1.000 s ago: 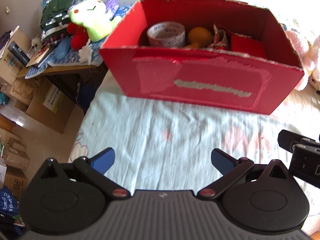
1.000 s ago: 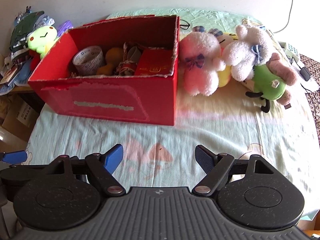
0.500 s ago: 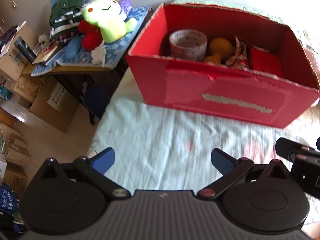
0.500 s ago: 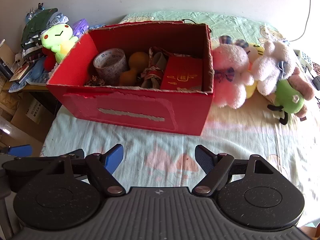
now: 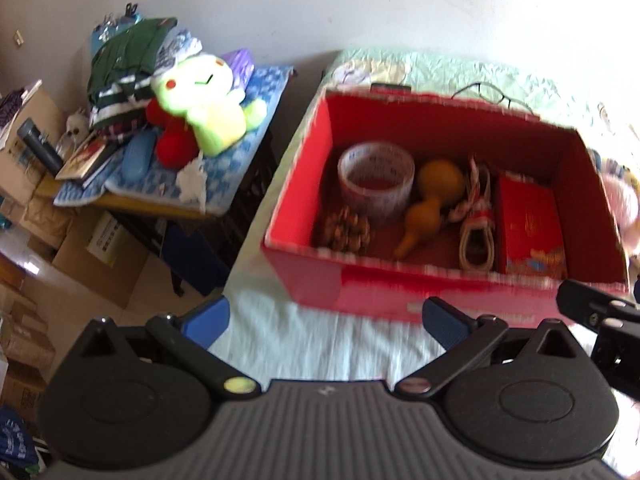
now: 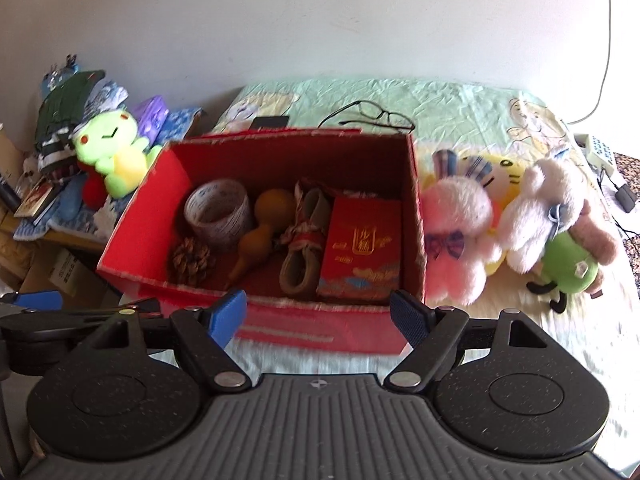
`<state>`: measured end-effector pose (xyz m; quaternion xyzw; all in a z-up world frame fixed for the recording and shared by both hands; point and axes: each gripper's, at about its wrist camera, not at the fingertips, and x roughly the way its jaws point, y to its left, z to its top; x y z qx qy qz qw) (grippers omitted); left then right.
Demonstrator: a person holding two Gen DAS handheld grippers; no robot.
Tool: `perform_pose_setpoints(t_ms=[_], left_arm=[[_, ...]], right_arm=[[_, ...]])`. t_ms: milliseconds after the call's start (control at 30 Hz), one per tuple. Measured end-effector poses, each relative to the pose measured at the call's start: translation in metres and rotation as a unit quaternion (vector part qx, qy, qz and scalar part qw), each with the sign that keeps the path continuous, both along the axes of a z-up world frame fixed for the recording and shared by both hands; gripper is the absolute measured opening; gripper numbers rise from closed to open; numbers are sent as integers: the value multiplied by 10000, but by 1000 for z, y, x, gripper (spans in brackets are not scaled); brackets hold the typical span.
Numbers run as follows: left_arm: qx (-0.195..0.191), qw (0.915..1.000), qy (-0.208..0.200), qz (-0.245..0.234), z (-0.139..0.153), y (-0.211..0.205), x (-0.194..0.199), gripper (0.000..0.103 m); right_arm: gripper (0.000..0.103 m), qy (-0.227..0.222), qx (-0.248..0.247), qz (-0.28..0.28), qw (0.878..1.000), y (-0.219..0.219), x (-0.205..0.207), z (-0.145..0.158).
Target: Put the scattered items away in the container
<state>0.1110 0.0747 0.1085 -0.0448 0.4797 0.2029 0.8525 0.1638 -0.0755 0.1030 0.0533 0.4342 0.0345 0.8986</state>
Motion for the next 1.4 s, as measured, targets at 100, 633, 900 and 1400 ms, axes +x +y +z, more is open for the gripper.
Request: perform_pose_setpoints(t_ms=[100,633,900,1400], left_arm=[[25,9999,-61,-129,2,4,15,102],[-125,9957,-73,-911,-16,14,86,102],[-331,9935,40,-1086,-26,17,107,102],[-444,9946,344,-871,-50,24,126,102]], right_arm=[[81,6,7,-240,9997,-5,14,-1],[78,62,251,-856,9960,-12,59,-17],[73,312,338,-774,9959,-13,81,-29],[73,497,234,-656,9963,-13,105,-44]])
